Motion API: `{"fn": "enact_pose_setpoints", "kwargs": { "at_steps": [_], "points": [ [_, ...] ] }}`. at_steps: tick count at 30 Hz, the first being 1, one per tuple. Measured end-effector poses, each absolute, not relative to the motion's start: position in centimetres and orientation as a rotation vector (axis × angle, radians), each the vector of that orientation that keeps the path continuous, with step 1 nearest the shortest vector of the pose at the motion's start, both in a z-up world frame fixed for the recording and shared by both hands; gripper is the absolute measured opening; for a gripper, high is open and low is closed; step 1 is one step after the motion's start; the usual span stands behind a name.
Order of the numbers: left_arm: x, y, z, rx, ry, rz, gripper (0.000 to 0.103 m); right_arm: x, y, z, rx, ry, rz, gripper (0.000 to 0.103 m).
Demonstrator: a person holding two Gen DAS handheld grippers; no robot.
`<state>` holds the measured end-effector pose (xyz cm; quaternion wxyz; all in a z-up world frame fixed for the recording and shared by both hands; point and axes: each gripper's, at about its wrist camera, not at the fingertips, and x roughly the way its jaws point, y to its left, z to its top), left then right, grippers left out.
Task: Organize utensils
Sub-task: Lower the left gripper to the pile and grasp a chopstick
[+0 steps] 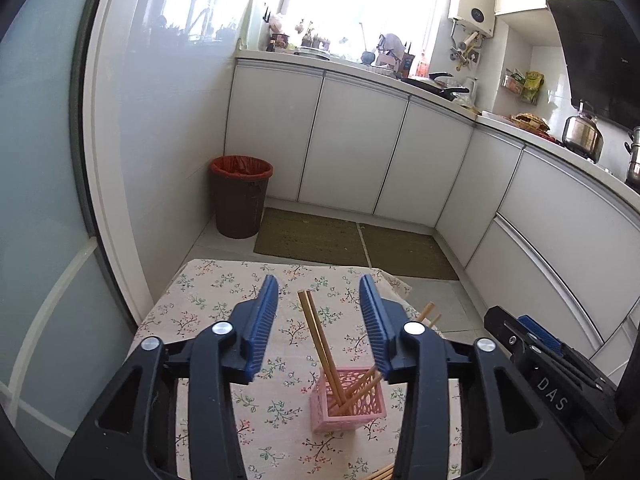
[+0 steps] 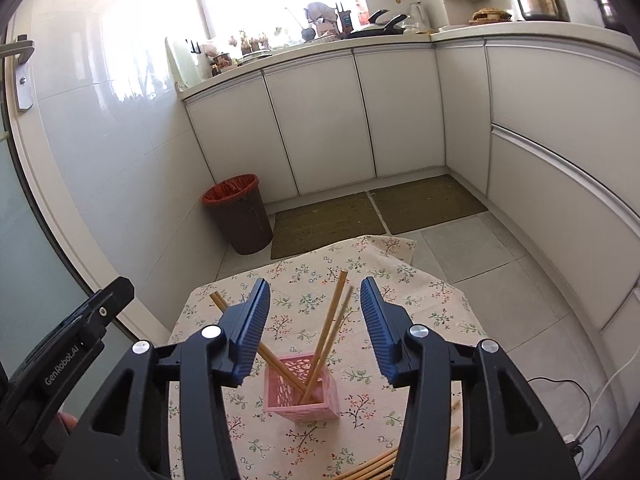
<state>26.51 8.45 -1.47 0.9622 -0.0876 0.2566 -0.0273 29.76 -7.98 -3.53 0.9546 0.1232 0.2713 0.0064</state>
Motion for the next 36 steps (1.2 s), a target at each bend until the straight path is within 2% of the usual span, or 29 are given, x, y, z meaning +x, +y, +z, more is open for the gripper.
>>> {"fn": "enact_pose_setpoints", "kwargs": {
  "at_steps": [1,8,11,13,15,24,29,36],
  "points": [
    [26.1,8.1,-1.5,-0.16,0.519,-0.052,0.052,29.2,-8.3,-3.6,0.248,0.546,-0.008,0.061],
    [23.1,5.7,-3.3,-0.048,0.546,-0.066,0.063,25.4,-11.9,-6.1,0.271,0.571,-0.149,0.082],
    [22.2,4.5,-4.1,-0.001,0.562,-0.086,0.074,24.2,-13.1,-7.6,0.268,0.607,-0.169,0.088],
    [21.7,3.8,-4.6,0.014,0.569,-0.099,0.087,23.1,-14.0,-8.5,0.279,0.62,-0.184,0.092],
    [21.3,3.2,-5.1,0.011,0.581,-0.126,0.092,22.2,-15.2,-9.4,0.297,0.635,-0.207,0.094],
    [22.2,-3.8,-8.3,0.071,0.74,-0.344,0.096,17.4,-21.7,-17.0,0.421,0.769,-0.293,0.096],
    [24.0,-10.2,-13.6,0.221,0.914,-0.474,0.096,15.8,-24.5,-21.4,0.442,0.805,-0.338,0.096],
    [28.0,-14.8,-19.7,0.343,1.091,-0.481,0.096,14.4,-26.1,-23.5,0.419,0.782,-0.358,0.096]
  ]
}}
